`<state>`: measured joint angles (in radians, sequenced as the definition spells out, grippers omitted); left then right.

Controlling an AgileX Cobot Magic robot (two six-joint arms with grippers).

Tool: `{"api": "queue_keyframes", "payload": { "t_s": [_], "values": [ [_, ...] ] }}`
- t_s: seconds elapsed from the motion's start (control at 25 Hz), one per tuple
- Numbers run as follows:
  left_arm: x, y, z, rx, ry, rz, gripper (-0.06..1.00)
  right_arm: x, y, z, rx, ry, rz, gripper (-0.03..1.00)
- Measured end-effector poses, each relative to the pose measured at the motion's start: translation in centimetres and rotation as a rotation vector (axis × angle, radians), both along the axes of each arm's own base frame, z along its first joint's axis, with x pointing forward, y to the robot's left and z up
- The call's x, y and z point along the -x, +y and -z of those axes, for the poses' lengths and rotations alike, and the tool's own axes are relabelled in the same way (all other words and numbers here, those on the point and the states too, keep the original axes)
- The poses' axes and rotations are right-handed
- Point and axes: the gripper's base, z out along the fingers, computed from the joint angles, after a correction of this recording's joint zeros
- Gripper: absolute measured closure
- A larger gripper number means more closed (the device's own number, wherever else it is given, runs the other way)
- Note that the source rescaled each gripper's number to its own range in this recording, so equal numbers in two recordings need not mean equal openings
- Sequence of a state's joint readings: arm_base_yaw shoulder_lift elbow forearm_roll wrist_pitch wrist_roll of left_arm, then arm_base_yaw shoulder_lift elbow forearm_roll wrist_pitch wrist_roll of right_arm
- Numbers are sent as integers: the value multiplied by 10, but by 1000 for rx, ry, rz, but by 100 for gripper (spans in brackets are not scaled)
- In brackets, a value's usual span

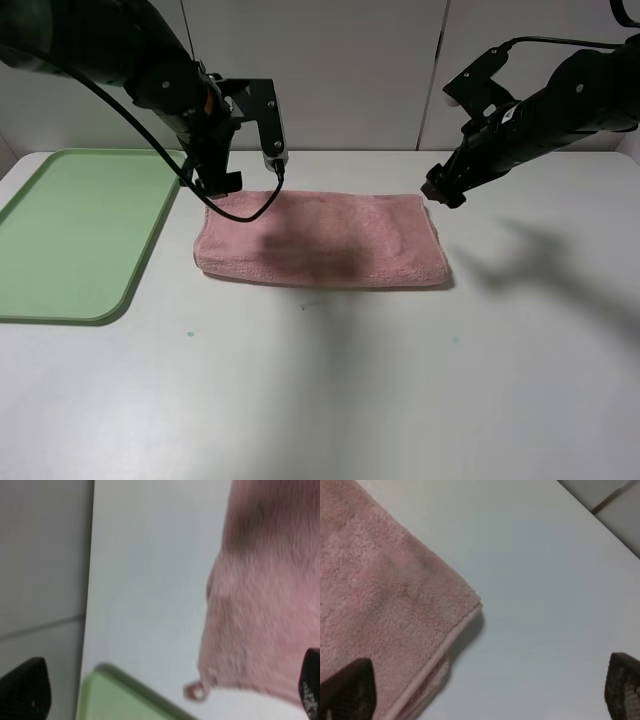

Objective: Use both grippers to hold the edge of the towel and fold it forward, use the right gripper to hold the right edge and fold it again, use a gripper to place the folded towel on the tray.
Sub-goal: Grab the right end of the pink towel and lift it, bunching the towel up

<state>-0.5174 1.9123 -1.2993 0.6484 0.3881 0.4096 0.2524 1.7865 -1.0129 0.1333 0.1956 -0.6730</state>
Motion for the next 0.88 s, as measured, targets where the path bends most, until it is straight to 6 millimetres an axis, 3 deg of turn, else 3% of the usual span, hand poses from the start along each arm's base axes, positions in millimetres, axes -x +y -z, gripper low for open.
{"api": "queue_keyframes", "payload": {
  "t_s": [0.28,0.4,0.56,0.8,0.88],
  "values": [
    [28,8,-53,78,-20,-212,-5,0,0,0,-7,2,8,-3],
    [46,24,-84,171,-34,-407,-5,0,0,0,-7,2,8,-3],
    [68,38,-118,303,-47,-536,-5,0,0,0,-7,2,8,-3],
    [114,59,-166,488,-47,-594,-5,0,0,0,-7,2,8,-3],
    [131,68,-172,522,-46,-600,-5,0,0,0,-7,2,8,-3]
  ]
}}
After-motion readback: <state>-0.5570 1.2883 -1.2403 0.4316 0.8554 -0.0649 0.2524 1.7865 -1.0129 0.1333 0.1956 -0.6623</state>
